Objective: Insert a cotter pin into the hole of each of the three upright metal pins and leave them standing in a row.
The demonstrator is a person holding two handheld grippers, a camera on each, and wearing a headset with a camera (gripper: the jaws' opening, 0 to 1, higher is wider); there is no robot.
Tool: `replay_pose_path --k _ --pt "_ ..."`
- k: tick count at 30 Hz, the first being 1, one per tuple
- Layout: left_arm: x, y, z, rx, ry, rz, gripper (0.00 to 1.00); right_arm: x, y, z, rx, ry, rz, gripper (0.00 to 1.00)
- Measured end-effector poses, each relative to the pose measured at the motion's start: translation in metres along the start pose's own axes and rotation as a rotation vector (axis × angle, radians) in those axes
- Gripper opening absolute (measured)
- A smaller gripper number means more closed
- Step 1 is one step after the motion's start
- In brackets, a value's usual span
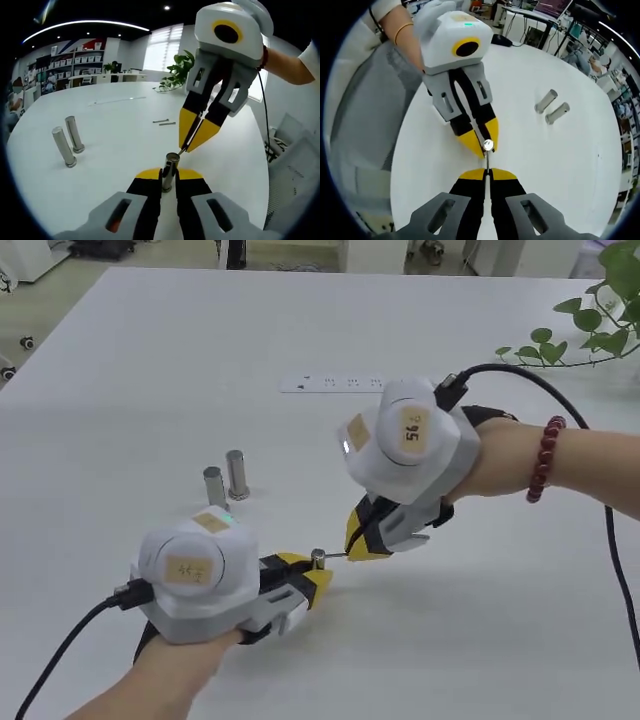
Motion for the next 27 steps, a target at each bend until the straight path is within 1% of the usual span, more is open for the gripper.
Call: replay_pose_path --k 3,5,18,23,27 --pt "0.001 0.0 0.0 -0.001 -0.001 -0.005 0.08 -0.001 0.005 0.001 0.016 0.007 0.001 0.03" --pt "0.001 0.0 0.0 -0.001 -0.002 -0.003 0.08 -0.001 0.007 0.0 0.017 0.008 0.007 0.03" --pt "0.001 0.0 -0.001 0.0 -0.003 0.003 0.08 -0.002 0.013 -0.002 0.039 0.012 0.004 0.04" --pt "0.001 0.0 -0.002 0.001 -0.002 0.004 0.08 -0.002 0.013 -0.002 0.05 0.013 -0.018 0.04" --pt "0.001 -0.001 -0.002 0.001 0.0 0.003 0.08 -0.002 0.013 -0.003 0.075 0.014 -0.055 0.04"
Point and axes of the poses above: the centre of the closed fingertips' face, and the gripper's own axes: z roughly backward along the fingers, x roughly to its right, y roughly out of its top, the point moved 9 cm from there along z, roughly backward along the fingers, and after that the axes turned 2 degrees about -x, right-handed, at the moved point
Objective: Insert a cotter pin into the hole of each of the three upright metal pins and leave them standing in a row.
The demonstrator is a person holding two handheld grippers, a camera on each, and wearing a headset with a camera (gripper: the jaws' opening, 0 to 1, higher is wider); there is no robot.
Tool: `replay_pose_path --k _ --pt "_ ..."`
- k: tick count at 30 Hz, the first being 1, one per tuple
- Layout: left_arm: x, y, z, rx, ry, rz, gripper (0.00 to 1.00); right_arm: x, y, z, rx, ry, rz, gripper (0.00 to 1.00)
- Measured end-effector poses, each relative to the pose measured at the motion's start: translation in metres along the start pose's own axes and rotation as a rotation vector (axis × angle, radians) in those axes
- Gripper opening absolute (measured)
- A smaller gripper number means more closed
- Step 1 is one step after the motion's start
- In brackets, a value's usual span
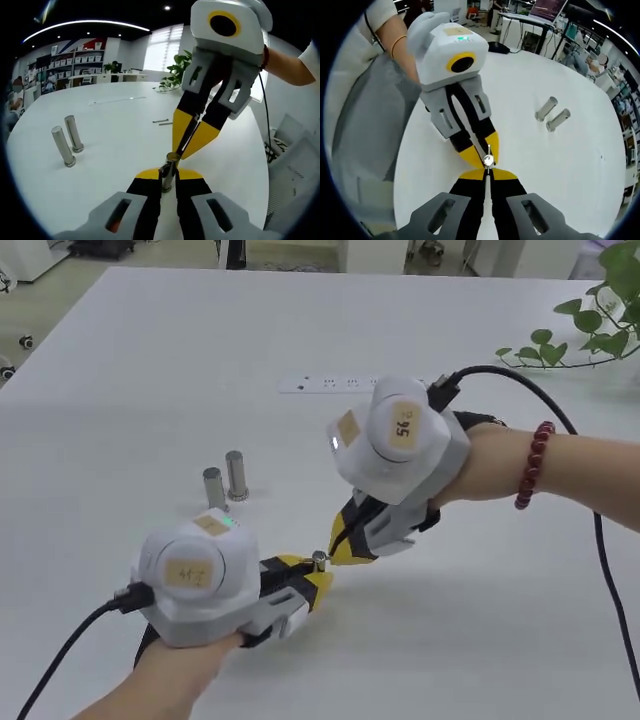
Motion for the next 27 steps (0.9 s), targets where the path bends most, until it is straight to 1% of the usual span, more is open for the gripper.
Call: replay_pose_path --k 2,5,8,13,16,22,27 --pt "-0.0002 -0.0001 -0.0001 0.001 0.001 0.001 0.08 -0.0002 -0.0005 0.0002 0.009 -0.001 -0.01 0.06" --pt "-0.0003 -0.0001 0.0 0.0 0.0 0.0 0.08 -0.0016 -0.0039 0.0016 0.006 0.005 -0.021 0.12" --pt "-0.0005 -0.0002 0.0002 -0.001 0.0 -0.001 0.08 -0.0018 -0.0069 0.0042 0.008 0.002 -0.03 0.12" --pt "-0.0005 -0.0003 0.0005 0.0 -0.001 0.0 0.08 -0.0017 -0.0095 0.007 0.012 -0.006 -0.028 0.1" --pt "-0.0005 -0.0003 0.0005 0.0 -0.001 0.001 0.08 -0.0016 -0.0092 0.0067 0.017 -0.009 -0.025 0.06" --pt "-0.0008 -0.0005 0.0007 0.0 -0.005 0.009 0.08 -0.0017 -0.0081 0.0047 0.024 -0.012 -0.022 0.03" --pt "-0.001 -0.0007 0.0008 0.0 -0.007 0.019 0.08 -0.0002 -0.0079 0.0048 0.025 -0.018 -0.025 0.03"
Point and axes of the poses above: the centre of the closed fingertips' face, and the gripper's own axes: z roughly backward along the fingers, x roughly to its right, y roughly out of its top, the point moved 9 cm from there along z, roughly backward along the fingers, and after that the axes turned 2 degrees about -x, right-handed, at the moved point
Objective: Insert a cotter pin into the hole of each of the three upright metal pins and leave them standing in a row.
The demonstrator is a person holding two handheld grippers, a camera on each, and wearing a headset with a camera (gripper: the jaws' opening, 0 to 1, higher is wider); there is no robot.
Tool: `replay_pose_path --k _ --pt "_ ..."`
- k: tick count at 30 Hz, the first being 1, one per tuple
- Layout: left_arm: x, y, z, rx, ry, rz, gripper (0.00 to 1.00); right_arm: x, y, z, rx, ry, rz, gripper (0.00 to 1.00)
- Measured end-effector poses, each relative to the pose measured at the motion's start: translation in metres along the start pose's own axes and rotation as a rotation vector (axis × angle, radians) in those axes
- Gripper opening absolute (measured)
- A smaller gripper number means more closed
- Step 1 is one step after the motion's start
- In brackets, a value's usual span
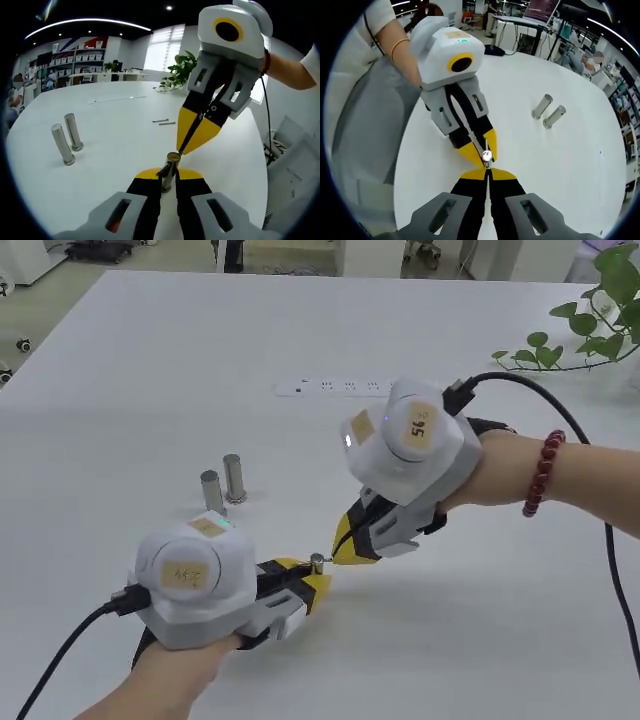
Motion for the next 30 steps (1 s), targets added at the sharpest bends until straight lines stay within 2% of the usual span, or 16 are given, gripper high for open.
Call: replay_pose_path --k 10,17,23,30 --pt "-0.0009 0.0 -0.0002 -0.003 -0.004 0.005 0.09 -0.0014 0.0003 -0.0012 0.006 0.004 -0.005 0.03" --pt "-0.0012 -0.0006 -0.0012 -0.02 -0.003 0.016 0.1 -0.0016 -0.0004 -0.0012 0.012 0.01 -0.046 0.05" --pt "-0.0037 -0.0014 0.0006 -0.027 0.008 0.018 0.17 -0.002 -0.0007 -0.001 0.022 0.004 -0.06 0.11" --pt "-0.0026 -0.0005 0.0053 -0.03 -0.011 0.01 0.26 -0.0025 0.0036 -0.0018 0.083 0.003 -0.09 0.16"
Point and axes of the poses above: the centre of the closed fingertips' face, and the gripper's own axes: z roughly backward along the fingers, x roughly to its right, y roughly out of its top, the point moved 9 cm from there along z, roughly backward along the fingers, and after that the axes turned 2 degrees about -x, right-handed, at the moved point
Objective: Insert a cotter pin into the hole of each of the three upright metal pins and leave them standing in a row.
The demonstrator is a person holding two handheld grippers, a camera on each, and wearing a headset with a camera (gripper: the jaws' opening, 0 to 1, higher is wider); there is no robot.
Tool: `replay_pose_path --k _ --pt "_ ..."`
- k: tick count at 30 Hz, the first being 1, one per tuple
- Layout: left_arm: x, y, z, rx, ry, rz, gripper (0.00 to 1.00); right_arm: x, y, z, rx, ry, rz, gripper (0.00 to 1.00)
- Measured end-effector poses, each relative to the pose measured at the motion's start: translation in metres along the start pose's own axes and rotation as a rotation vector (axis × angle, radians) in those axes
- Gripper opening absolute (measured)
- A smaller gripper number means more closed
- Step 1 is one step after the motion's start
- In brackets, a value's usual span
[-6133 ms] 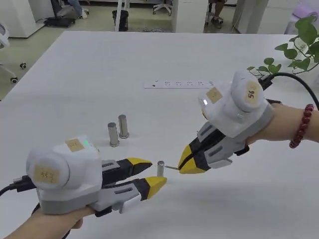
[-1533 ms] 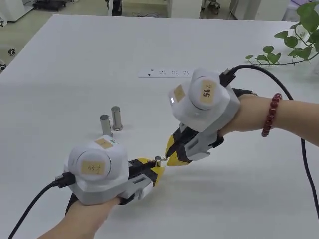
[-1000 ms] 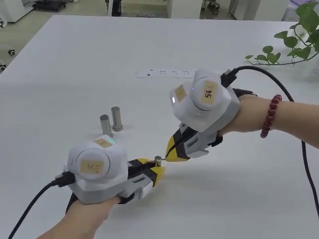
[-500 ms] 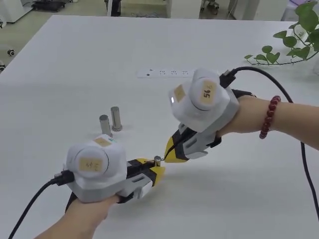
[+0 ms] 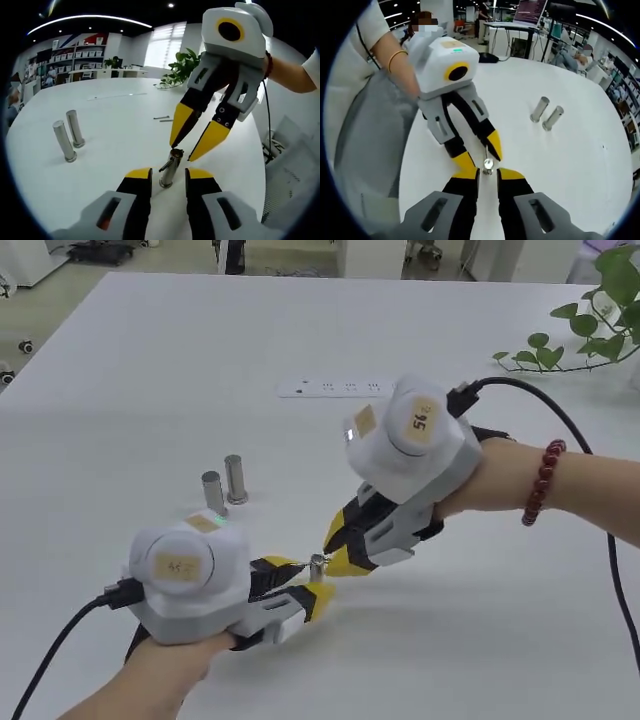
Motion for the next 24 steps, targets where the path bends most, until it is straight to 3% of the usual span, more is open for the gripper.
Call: replay_pose_path --k 7,15,24 --pt "0.0 0.001 0.009 0.008 -0.001 -0.017 0.37 0.0 0.002 -0.003 0.042 -0.005 -0.014 0.17" --pt "-0.005 0.003 0.016 0.033 0.002 -0.023 0.47 -0.001 0.002 -0.01 0.049 0.003 0.008 0.12" --pt "-0.006 0.004 0.022 0.046 0.014 -0.021 0.49 0.001 0.002 -0.012 0.046 0.002 -0.015 0.11"
Point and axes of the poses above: the centre of the closed fingertips' face, and the gripper's own axes: z roughly backward along the fingers, x roughly to its right, y roughly out of its top, the point moved 9 cm from there along z, roughly backward along the fingers, and after that the axes turned 2 degrees about -x, right-handed, at the moved point
